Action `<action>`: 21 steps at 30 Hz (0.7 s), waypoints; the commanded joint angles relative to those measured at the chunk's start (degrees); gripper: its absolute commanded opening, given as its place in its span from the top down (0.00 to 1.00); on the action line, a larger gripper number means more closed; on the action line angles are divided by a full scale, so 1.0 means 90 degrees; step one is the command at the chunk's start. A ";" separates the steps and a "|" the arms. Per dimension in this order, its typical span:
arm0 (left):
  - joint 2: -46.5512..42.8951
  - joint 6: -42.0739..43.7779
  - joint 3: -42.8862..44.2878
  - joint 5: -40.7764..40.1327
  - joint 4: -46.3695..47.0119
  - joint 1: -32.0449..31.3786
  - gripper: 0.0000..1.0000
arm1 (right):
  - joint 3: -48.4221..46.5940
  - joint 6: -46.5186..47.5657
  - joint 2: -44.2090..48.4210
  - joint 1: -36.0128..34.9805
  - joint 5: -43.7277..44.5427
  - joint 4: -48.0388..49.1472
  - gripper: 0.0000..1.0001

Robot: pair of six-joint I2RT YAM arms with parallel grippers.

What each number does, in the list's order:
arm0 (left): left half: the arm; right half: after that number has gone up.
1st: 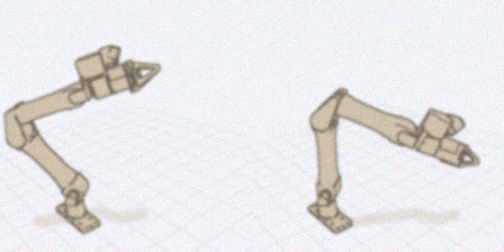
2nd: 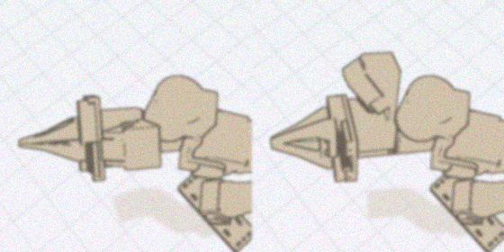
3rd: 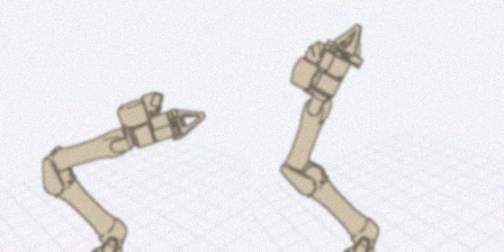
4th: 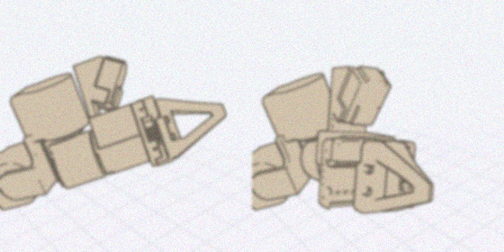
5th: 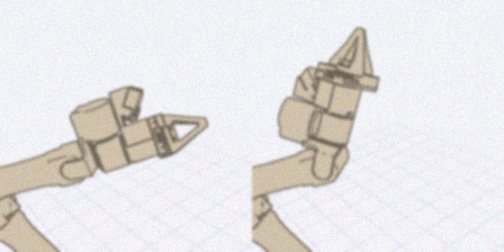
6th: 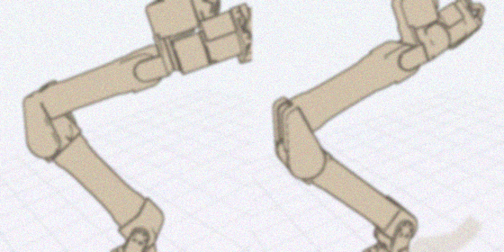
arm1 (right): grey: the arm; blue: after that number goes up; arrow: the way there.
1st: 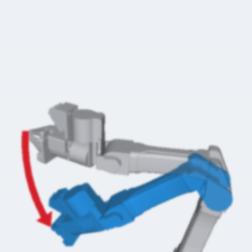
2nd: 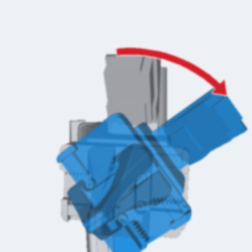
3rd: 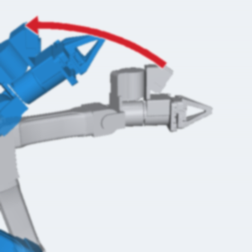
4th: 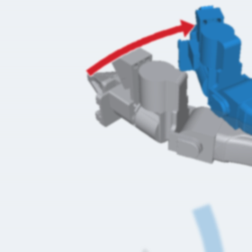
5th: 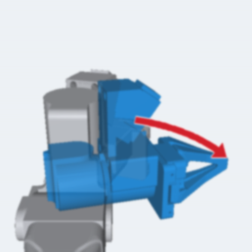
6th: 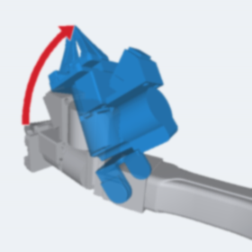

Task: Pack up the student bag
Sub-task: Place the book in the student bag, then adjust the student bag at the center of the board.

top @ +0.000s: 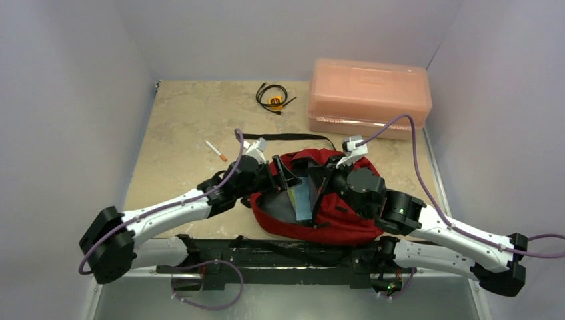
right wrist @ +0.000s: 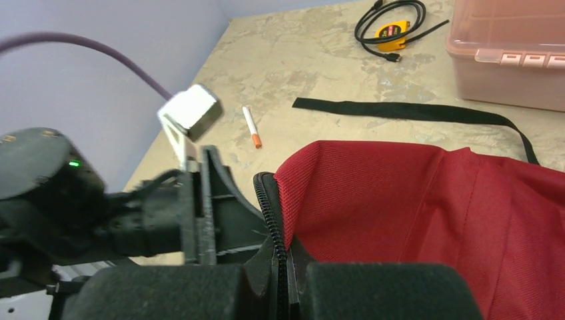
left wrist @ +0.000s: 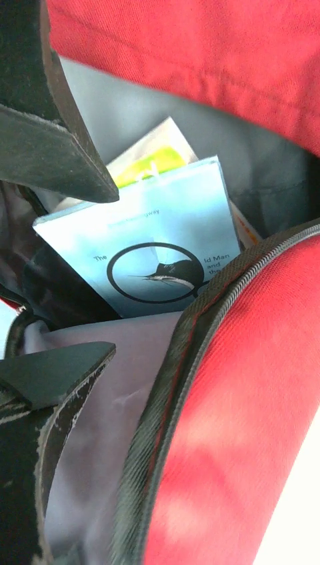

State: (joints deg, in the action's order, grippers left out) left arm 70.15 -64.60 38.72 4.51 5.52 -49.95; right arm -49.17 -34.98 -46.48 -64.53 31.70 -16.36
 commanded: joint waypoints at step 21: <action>-0.4914 0.1638 -0.0624 -0.1547 -0.3032 -0.0213 0.07 | -0.0807 0.0427 -0.1413 -0.0007 -0.3431 -0.0386 0.86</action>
State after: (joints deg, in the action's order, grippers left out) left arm 25.80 -54.63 26.63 -8.88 -15.57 -51.53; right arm -52.82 -31.35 -57.65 -64.42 10.81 -18.22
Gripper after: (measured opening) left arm 0.917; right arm 0.137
